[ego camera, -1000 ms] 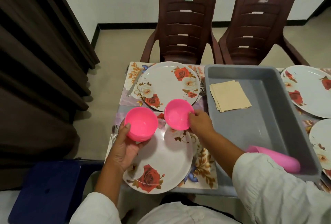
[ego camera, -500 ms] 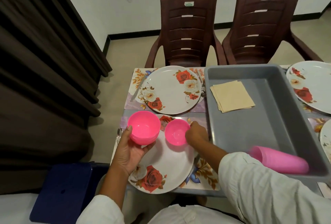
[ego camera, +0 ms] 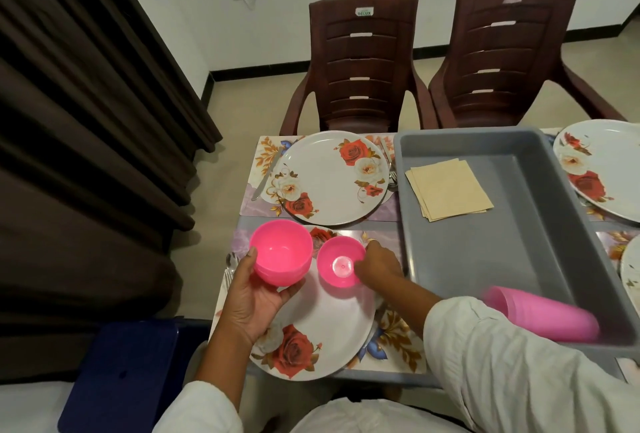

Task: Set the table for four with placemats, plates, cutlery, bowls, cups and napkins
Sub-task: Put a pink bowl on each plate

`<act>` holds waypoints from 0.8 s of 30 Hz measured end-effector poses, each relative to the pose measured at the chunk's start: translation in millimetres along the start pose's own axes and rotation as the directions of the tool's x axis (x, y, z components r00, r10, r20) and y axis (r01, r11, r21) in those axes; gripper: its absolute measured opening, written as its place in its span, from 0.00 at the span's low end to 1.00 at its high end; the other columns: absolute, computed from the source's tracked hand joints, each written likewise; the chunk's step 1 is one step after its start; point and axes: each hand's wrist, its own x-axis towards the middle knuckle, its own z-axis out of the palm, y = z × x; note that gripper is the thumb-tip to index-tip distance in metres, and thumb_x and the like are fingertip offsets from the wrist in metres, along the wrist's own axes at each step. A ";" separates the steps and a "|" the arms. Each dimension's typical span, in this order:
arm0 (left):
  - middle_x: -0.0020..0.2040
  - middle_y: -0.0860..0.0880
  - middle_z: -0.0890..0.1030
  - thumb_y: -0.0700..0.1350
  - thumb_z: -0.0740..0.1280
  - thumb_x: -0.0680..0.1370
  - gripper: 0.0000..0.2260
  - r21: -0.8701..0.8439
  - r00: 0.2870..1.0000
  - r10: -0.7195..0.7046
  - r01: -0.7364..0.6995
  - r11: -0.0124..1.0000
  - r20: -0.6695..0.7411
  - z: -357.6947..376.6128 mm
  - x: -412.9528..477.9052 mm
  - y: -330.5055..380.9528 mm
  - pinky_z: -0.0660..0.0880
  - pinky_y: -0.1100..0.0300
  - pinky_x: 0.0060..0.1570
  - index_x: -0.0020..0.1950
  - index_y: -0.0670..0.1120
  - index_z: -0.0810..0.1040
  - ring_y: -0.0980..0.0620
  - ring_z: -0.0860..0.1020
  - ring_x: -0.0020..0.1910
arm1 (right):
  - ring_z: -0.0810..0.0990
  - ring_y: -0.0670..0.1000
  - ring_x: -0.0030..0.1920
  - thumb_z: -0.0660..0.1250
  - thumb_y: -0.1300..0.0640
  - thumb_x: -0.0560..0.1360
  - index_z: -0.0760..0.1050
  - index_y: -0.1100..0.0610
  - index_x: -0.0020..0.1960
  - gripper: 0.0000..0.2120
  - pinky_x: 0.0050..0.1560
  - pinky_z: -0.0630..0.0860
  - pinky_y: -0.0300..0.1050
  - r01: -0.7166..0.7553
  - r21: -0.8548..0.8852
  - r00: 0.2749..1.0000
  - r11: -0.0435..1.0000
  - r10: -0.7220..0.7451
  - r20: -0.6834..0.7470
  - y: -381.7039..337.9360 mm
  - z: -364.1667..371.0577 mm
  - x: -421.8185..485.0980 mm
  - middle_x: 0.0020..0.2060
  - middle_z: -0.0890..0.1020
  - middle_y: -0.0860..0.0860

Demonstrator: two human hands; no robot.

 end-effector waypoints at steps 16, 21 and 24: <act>0.71 0.35 0.74 0.52 0.85 0.60 0.46 0.010 0.955 -0.070 0.070 0.997 0.289 59.7 22.5 -11.8 0.72 0.30 0.62 0.75 0.49 0.70 0.30 0.74 0.67 | 0.85 0.49 0.50 0.66 0.41 0.80 0.81 0.55 0.59 0.19 0.50 0.85 0.49 0.304 0.638 0.936 0.708 -0.345 -0.062 -51.2 -102.8 -33.8 0.50 0.85 0.50; 0.72 0.36 0.72 0.53 0.86 0.58 0.51 0.037 0.914 -0.112 0.106 0.994 0.389 105.5 31.7 -28.8 0.77 0.34 0.58 0.77 0.50 0.67 0.33 0.74 0.68 | 0.83 0.47 0.46 0.75 0.51 0.76 0.84 0.55 0.55 0.11 0.38 0.80 0.36 0.376 0.536 0.926 0.756 -0.293 -0.238 -36.4 -137.3 -30.6 0.46 0.85 0.49; 0.71 0.38 0.73 0.54 0.86 0.58 0.48 0.101 0.891 -0.137 0.103 0.990 0.434 131.7 34.4 -44.3 0.78 0.36 0.56 0.75 0.52 0.71 0.34 0.75 0.68 | 0.83 0.49 0.48 0.76 0.51 0.75 0.85 0.52 0.54 0.09 0.45 0.83 0.47 0.360 0.415 0.910 0.836 -0.218 -0.352 -15.7 -158.3 -26.4 0.45 0.85 0.48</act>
